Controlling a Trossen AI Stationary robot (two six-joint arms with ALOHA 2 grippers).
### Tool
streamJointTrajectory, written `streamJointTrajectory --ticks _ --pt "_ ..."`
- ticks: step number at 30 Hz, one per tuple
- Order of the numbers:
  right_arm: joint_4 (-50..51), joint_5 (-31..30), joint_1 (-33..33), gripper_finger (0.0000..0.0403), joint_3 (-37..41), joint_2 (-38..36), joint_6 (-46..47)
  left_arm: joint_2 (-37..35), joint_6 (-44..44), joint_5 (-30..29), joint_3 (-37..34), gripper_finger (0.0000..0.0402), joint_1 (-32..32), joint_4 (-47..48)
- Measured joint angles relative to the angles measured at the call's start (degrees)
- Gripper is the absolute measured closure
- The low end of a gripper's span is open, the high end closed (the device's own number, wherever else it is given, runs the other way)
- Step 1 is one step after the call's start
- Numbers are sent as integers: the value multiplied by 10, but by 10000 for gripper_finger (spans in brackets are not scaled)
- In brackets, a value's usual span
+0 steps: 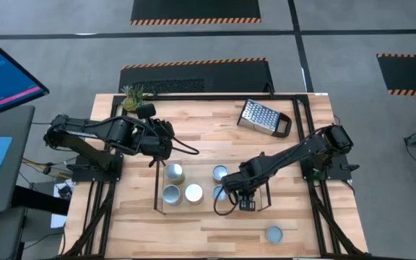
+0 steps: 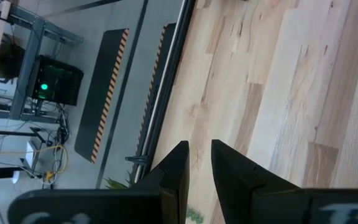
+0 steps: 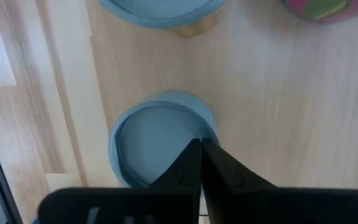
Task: Pick and place cans onto a shelf
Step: Put the canned salmon on the shelf, then put the canned mushrooms on the shelf
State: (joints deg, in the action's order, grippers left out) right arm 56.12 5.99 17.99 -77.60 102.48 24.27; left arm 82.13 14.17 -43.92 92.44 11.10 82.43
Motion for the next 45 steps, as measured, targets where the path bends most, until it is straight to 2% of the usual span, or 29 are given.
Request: streamJointTrajectory --ticks 9,21,27,36,41,45 --pt "5 0 -6 386 0 0 -9 0 0 0 0 345 0 0" --pt "9 1 -16 379 0 0 -23 0 0 0 0 345 0 0" --pt "30 17 -16 384 -7 -4 -23 0 0 0 0 345 0 0" --pt "166 15 -12 372 -106 -5 -23 0 1 0 0 345 0 0" --pt "301 15 11 378 -200 -5 -38 0 6 0 0 345 0 0" --pt "337 15 39 386 -283 -7 -37 0 16 0 0 345 0 0"
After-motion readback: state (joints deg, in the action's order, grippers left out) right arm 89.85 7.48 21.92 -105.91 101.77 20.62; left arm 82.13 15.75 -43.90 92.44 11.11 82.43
